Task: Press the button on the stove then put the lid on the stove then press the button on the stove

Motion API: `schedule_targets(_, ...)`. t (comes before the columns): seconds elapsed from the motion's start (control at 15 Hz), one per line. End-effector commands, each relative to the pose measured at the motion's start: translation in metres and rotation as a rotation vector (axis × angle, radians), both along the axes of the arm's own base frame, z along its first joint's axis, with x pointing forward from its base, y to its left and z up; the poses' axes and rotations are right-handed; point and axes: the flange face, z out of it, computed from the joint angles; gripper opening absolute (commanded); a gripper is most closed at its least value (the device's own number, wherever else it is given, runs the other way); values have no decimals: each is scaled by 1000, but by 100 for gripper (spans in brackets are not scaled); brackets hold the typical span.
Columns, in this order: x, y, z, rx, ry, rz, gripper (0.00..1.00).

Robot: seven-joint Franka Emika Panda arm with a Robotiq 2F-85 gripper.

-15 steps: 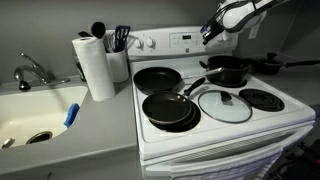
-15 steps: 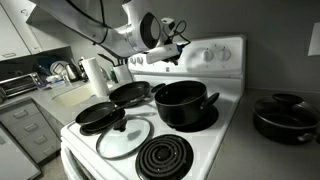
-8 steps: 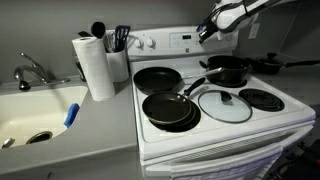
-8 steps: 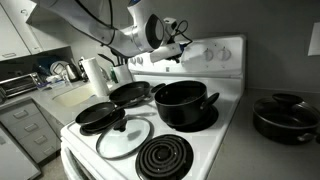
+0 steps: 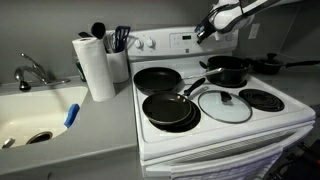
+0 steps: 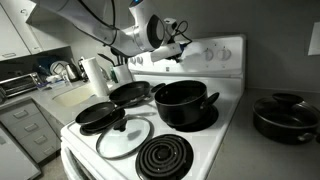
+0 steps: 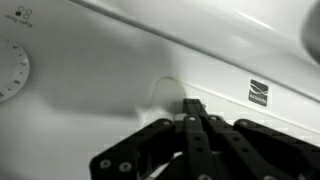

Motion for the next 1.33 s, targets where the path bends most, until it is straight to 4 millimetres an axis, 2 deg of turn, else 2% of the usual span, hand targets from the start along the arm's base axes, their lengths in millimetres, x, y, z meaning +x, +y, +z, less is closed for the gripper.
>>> schedule_targets(0.0, 11, -3, -1, 7, -5, 11, 0)
schedule_targets(0.33, 15, -2, -7, 12, -14, 5, 0)
schedule_targets(0.47, 6, 5, -1, 12, 5, 5, 0)
schedule_targets(0.67, -22, 22, 11, 29, 88, -12, 0)
schedule_targets(1.07, -87, 69, 37, 51, 163, -83, 0)
schedule_targets(1.27, -119, 78, 48, 47, 222, -113, 0)
